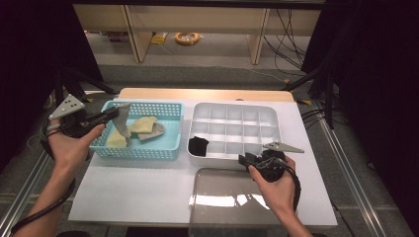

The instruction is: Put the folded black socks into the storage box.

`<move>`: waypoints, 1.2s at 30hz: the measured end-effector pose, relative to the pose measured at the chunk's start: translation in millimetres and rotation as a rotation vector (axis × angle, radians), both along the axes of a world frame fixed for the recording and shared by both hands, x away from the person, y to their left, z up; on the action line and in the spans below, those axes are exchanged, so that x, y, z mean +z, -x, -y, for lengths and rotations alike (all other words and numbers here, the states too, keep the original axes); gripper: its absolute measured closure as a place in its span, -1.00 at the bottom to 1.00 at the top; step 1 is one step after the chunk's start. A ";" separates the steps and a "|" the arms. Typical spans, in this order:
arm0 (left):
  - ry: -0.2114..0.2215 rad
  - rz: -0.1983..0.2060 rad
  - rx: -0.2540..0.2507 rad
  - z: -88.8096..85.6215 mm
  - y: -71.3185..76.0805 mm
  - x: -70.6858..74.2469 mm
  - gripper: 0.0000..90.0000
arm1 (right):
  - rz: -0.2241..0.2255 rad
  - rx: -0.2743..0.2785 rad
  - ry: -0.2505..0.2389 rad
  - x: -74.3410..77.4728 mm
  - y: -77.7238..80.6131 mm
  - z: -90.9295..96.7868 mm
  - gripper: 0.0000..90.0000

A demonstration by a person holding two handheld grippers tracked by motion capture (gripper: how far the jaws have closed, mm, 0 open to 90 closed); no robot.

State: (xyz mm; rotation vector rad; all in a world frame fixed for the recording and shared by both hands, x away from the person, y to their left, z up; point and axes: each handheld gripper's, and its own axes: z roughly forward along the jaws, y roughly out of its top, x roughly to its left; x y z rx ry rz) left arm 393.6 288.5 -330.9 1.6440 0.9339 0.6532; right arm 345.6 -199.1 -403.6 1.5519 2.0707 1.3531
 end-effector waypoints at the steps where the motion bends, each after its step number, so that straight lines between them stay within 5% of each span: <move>1: -0.008 0.004 -0.007 2.3 2.2 1.4 0.95 | 0.004 -0.001 0.010 -0.1 -0.3 0.6 0.50; 8: -0.007 0.032 -0.043 11.7 18.7 8.7 0.95 | 0.026 0.016 0.027 -0.2 -1.8 1.7 0.49; 21: -0.033 0.005 -0.152 29.2 35.9 6.4 0.95 | 0.012 -0.016 -0.002 2.2 2.8 3.9 0.49; 24: -0.028 -0.001 -0.184 36.0 40.4 5.2 0.95 | 0.024 -0.005 0.031 3.3 3.0 5.2 0.49; 30: -0.009 -0.041 -0.331 59.0 53.1 2.2 0.95 | 0.029 -0.003 0.021 2.8 2.9 4.3 0.49; 36: -0.036 -0.076 -0.438 86.2 61.1 -6.2 0.95 | 0.023 0.004 0.018 2.8 3.0 3.9 0.49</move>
